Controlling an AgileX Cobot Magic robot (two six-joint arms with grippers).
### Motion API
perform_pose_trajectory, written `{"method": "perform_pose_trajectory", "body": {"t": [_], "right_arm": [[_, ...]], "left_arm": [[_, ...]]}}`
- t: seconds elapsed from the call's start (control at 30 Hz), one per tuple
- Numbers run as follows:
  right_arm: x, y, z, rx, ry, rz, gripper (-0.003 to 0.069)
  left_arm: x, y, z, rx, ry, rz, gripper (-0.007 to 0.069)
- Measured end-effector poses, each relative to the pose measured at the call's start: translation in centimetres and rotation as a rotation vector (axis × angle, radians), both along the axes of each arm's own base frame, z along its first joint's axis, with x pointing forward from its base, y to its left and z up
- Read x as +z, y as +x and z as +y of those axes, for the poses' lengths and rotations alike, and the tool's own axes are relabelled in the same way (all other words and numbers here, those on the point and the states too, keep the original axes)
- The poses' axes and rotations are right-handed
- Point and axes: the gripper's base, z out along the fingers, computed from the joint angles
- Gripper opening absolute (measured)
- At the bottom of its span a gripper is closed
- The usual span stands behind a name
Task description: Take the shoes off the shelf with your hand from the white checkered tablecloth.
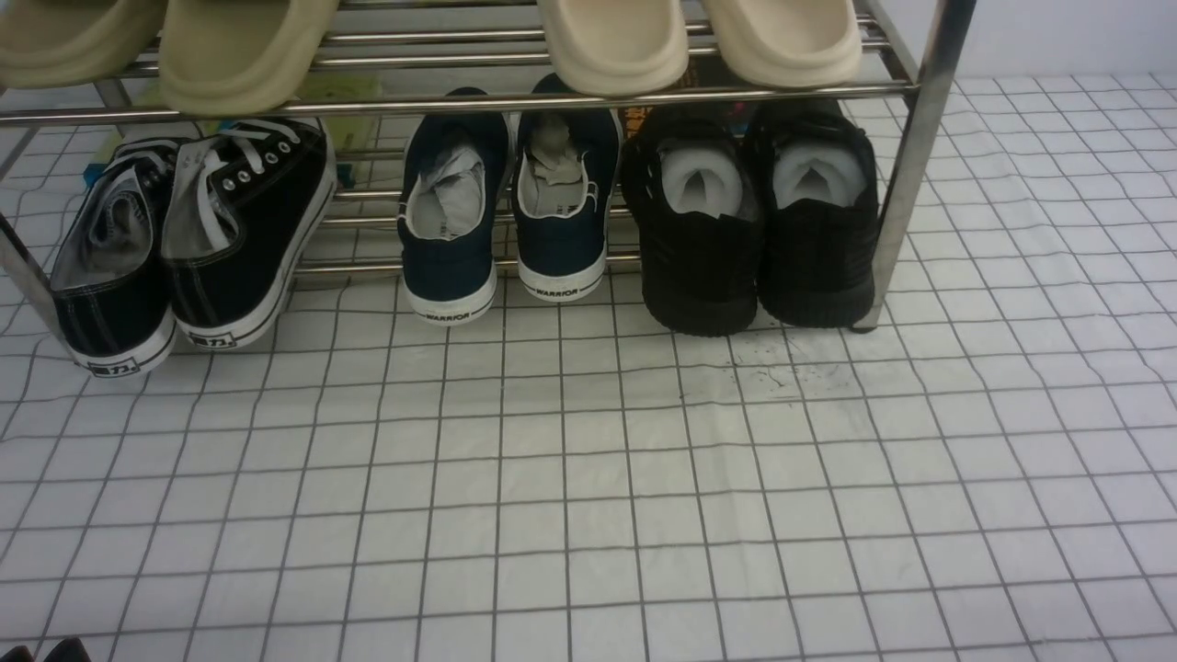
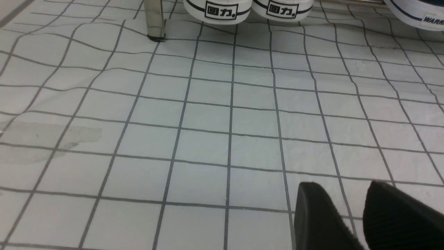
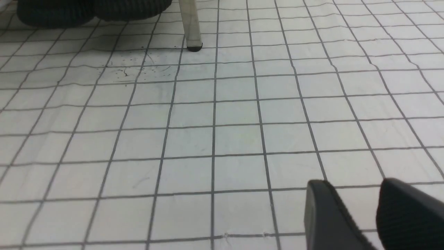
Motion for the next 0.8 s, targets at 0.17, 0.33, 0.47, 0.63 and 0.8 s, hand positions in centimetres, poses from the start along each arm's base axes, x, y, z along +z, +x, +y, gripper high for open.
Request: {"method": "perform_pose_trajectory", "body": {"t": [0.17, 0.33, 0.47, 0.63, 0.8], "right_arm": [[0.1, 0.0, 1.0, -0.047, 0.556, 0.041, 0.0239], [0.3, -0.1, 1.6, -0.071, 0.890, 0.084, 0.0239], [0.9, -0.1, 1.9, -0.051, 0.974, 0.085, 0.0236], [8.3, -1.0, 1.7, 0.078, 0.666, -0.165, 0.0132], [14.8, 1.2, 1.8, 0.121, 0.270, 0.033, -0.0010]], "left_arm": [[0.0, 0.0, 0.0, 0.000, 0.000, 0.000, 0.0240], [0.0, 0.0, 0.0, 0.000, 0.000, 0.000, 0.0240], [0.0, 0.0, 0.0, 0.000, 0.000, 0.000, 0.0240], [0.0, 0.0, 0.0, 0.000, 0.000, 0.000, 0.0240], [0.0, 0.0, 0.0, 0.000, 0.000, 0.000, 0.0240]]}}
